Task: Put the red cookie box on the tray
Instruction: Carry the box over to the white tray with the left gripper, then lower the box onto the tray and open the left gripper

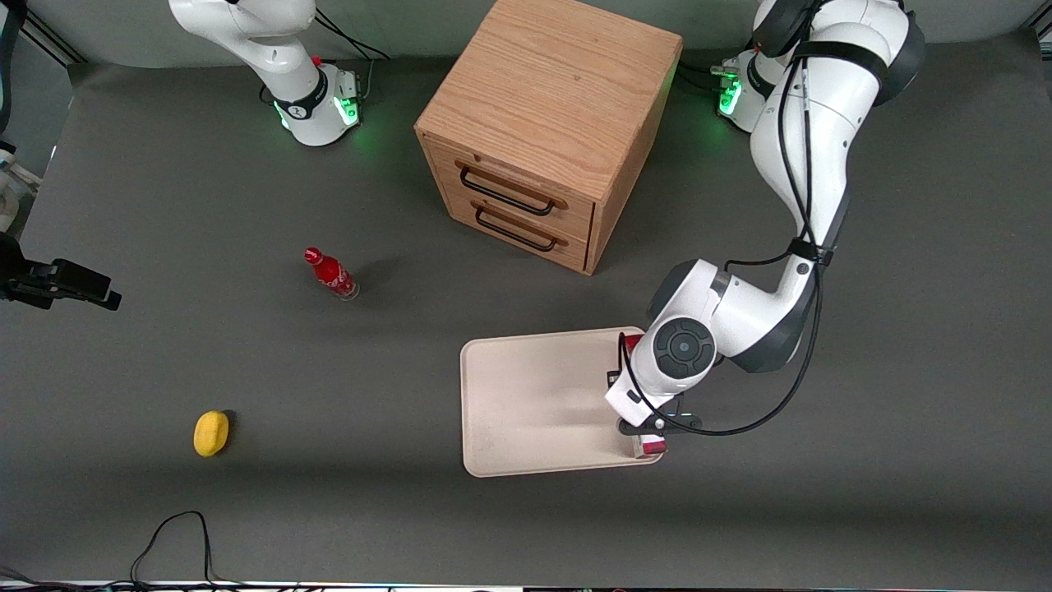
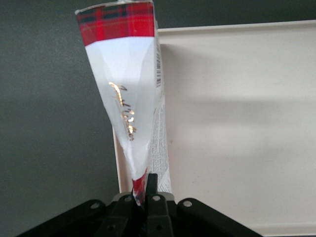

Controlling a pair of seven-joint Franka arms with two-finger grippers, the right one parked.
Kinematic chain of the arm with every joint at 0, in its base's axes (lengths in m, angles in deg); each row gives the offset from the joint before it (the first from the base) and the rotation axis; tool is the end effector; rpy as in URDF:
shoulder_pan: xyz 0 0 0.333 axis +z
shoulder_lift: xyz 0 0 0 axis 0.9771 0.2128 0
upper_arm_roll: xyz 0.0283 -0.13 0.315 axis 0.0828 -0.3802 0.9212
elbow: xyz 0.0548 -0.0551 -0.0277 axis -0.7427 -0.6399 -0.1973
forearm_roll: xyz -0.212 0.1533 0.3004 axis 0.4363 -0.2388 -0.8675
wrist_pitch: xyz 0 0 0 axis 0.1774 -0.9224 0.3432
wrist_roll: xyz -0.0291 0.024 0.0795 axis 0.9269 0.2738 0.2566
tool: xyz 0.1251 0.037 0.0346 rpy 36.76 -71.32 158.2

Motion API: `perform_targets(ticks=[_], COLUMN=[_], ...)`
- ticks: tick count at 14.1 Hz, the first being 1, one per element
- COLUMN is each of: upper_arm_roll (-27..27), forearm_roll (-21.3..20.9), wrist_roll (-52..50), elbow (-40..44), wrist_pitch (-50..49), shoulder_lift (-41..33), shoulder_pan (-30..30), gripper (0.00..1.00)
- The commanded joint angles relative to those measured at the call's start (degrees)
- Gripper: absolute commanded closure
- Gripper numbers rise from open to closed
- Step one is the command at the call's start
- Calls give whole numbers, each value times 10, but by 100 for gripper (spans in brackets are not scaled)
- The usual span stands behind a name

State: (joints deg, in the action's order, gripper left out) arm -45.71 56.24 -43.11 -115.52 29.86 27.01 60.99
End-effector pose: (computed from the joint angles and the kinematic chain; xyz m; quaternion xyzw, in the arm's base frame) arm 0.6951 -0.3483 0.2541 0.9993 0.0194 -0.0306 0.0006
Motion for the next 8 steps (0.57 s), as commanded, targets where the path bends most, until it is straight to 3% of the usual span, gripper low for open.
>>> perform_targets(ticks=[1, 2, 3, 8], upper_arm_roll=[5, 5, 5, 5], forearm_roll=[-12, -11, -13, -12], wrist_roll=[-18, -18, -16, -17], elbow=[-1, -1, -2, -1], wrist_pitch=[4, 4, 4, -1], shoulder_lift=[-6, -6, -6, -11], shoulder_pan=[-8, -8, -8, -7], gripper=[100, 100, 1, 0])
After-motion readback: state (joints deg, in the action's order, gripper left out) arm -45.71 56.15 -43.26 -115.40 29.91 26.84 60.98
